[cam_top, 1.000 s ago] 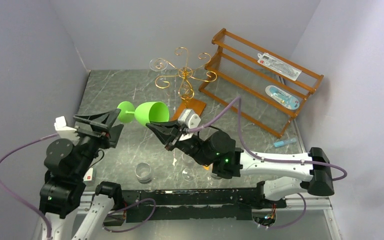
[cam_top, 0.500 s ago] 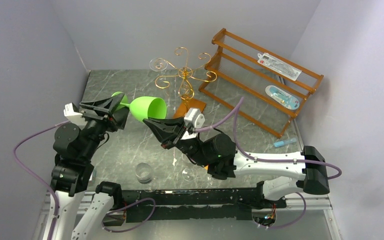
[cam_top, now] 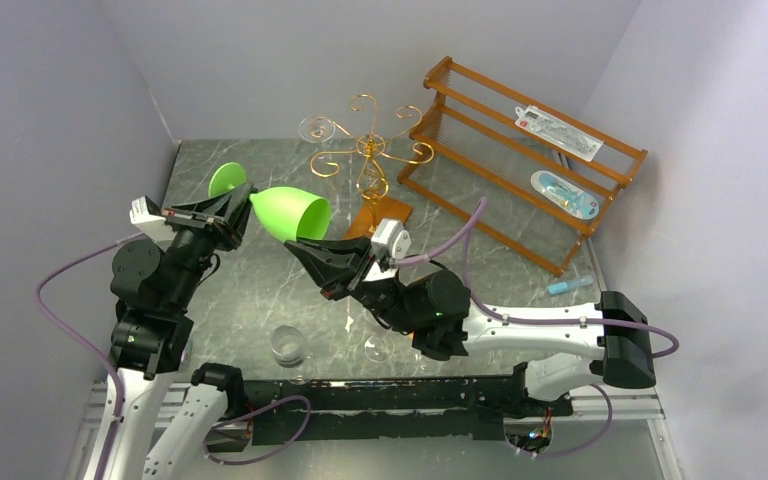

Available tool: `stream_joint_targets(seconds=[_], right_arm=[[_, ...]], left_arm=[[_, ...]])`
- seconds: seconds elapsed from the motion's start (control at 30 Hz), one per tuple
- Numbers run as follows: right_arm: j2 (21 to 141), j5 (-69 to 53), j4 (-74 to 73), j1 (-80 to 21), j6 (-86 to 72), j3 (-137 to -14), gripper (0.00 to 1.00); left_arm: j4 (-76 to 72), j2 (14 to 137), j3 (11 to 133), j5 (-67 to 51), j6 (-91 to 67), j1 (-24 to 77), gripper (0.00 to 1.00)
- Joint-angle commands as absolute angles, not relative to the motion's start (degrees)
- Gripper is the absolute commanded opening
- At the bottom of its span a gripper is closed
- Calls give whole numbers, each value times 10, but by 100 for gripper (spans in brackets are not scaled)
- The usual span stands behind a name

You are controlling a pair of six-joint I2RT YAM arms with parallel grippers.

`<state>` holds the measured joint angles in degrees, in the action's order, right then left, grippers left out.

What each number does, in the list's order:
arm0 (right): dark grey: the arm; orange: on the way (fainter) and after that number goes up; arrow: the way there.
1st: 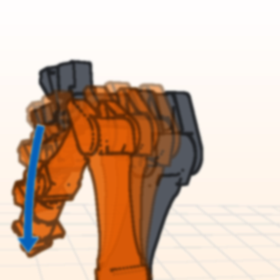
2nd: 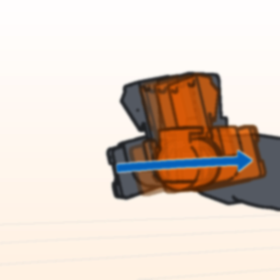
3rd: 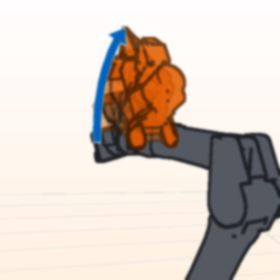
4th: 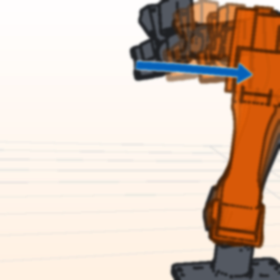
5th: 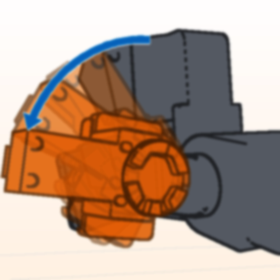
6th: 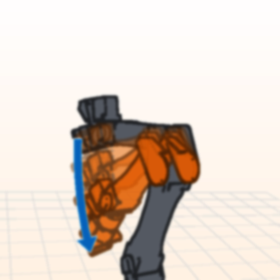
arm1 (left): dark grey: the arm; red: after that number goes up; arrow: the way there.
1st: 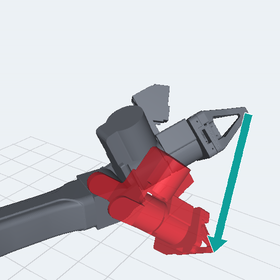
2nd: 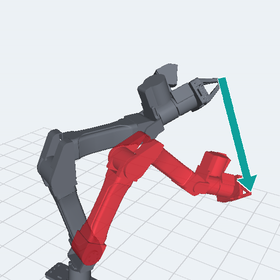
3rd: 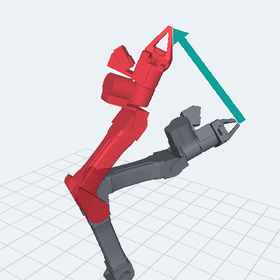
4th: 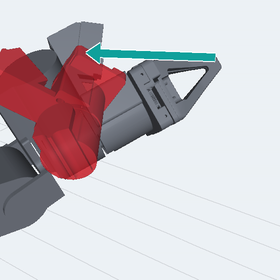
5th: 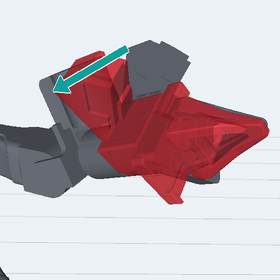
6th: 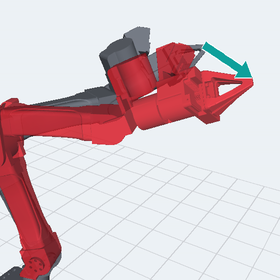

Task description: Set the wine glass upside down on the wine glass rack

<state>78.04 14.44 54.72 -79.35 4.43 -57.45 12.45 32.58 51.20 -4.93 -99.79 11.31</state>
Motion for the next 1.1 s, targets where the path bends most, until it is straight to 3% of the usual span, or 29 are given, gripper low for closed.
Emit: stream_joint_targets(seconds=[0.0,0.03,0.2,0.33,0.43,0.63,0.8,1.07], right_arm=[[774,121,510,-798,5,-565,0],[768,125,480,-797,-7,-570,2],[707,144,389,-787,-73,-543,32],[655,94,292,-757,-142,-537,66],[636,45,202,-737,-181,-581,77],[657,-29,72,-665,-303,-676,80],[737,-70,-15,-649,-417,-804,73],[771,-75,22,-648,-522,-842,70]], left_arm=[[80,328,533,-18,-930,113,5],[85,328,542,-7,-900,113,5],[81,327,574,24,-701,113,5],[34,330,571,2,-532,113,5],[22,339,571,-20,-438,113,5],[-64,360,551,-157,-277,113,5],[-138,357,509,-289,-170,113,5],[-226,344,451,-397,-110,113,5]])
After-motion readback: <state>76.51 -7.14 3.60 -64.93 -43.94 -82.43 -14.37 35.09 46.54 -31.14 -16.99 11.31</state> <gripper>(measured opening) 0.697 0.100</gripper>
